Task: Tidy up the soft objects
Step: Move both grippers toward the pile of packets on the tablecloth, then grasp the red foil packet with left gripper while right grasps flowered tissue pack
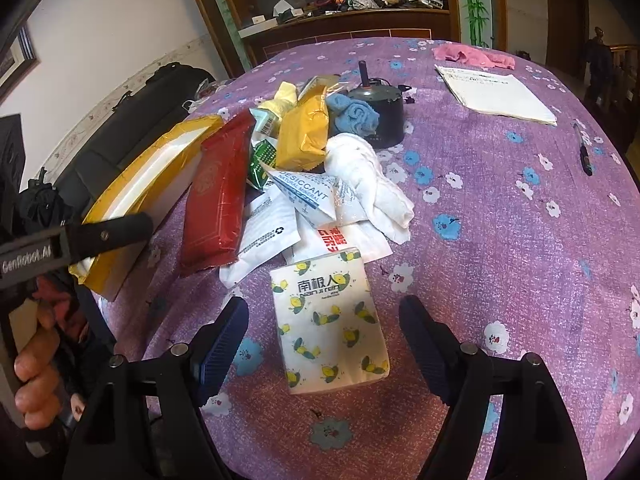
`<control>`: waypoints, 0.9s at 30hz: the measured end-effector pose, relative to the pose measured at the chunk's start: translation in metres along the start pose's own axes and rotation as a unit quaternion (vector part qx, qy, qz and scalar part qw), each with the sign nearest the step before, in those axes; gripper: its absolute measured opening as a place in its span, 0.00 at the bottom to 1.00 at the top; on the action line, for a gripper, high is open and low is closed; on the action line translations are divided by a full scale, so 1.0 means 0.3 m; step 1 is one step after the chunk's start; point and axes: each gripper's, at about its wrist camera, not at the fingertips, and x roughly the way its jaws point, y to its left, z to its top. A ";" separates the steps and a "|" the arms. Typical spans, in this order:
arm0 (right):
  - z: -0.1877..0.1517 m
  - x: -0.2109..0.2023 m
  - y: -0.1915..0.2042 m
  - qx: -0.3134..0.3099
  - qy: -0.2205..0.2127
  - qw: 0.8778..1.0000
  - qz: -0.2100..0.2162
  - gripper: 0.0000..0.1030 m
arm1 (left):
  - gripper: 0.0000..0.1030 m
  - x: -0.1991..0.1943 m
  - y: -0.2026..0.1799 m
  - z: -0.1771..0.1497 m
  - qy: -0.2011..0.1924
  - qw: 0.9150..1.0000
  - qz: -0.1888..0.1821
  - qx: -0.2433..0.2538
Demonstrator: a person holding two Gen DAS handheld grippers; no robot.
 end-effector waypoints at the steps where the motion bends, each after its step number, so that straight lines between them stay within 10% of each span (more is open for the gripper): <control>1: 0.000 0.006 -0.001 0.001 0.001 1.000 0.001 0.76 | 0.72 0.013 -0.002 0.012 0.002 1.000 -0.003 0.003; 16: -0.010 0.102 0.008 -0.012 0.022 0.999 -0.019 0.77 | 0.72 0.266 -0.055 0.135 0.041 0.997 0.038 0.049; 27: -0.035 0.083 0.025 -0.024 0.010 0.999 -0.046 0.52 | 0.53 0.216 0.033 0.086 0.029 0.998 -0.028 -0.038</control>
